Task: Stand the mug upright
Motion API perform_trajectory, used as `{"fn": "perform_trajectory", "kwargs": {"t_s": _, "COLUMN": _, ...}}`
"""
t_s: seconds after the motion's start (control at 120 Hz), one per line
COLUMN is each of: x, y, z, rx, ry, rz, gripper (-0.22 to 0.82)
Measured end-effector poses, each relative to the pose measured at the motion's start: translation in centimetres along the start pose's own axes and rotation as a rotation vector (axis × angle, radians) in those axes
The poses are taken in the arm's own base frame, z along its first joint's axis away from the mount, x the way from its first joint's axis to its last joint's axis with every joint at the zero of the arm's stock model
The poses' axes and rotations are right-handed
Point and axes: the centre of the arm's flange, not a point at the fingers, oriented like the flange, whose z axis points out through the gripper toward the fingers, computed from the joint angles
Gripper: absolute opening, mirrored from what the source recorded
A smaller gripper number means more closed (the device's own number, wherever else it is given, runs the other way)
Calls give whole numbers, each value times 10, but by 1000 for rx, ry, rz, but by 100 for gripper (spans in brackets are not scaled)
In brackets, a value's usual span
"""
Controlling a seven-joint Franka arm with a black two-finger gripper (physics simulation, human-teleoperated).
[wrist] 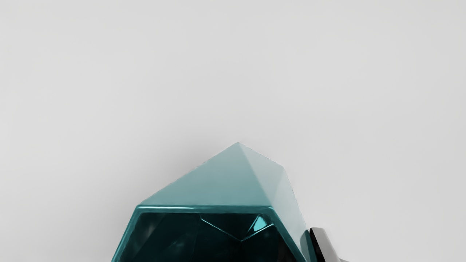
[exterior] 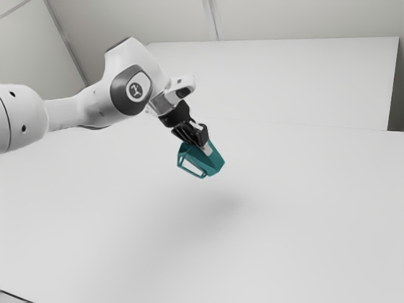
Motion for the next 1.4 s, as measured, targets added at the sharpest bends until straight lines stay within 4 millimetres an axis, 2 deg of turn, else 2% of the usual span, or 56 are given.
{"fn": "perform_trajectory", "kwargs": {"t_s": 0.125, "x": -8, "y": -28, "z": -8, "rx": 91, "ry": -66, "rz": -15, "gripper": -17}}
{"fn": "perform_trajectory", "kwargs": {"t_s": 0.317, "x": -9, "y": -59, "z": -34, "rx": 228, "ry": -109, "rz": -18, "gripper": -17}}
{"fn": "perform_trajectory", "kwargs": {"t_s": 0.45, "x": -12, "y": -74, "z": -36, "rx": 308, "ry": -148, "rz": -16, "gripper": -17}}
{"fn": "perform_trajectory", "kwargs": {"t_s": 0.533, "x": -12, "y": -81, "z": -24, "rx": 336, "ry": -180, "rz": -15, "gripper": -17}}
{"fn": "perform_trajectory", "kwargs": {"t_s": 0.9, "x": -11, "y": -126, "z": 54, "rx": 367, "ry": -276, "rz": -45, "gripper": -17}}
{"fn": "perform_trajectory", "kwargs": {"t_s": 1.108, "x": -12, "y": -135, "z": 79, "rx": 369, "ry": -298, "rz": -54, "gripper": -17}}
{"fn": "perform_trajectory", "kwargs": {"t_s": 1.15, "x": -11, "y": -135, "z": 79, "rx": 369, "ry": -295, "rz": -55, "gripper": -12}}
{"fn": "perform_trajectory", "kwargs": {"t_s": 1.267, "x": -8, "y": -133, "z": 76, "rx": 367, "ry": -282, "rz": -56, "gripper": 14}}
{"fn": "perform_trajectory", "kwargs": {"t_s": 1.4, "x": -3, "y": -122, "z": 55, "rx": 372, "ry": -244, "rz": -50, "gripper": 36}}
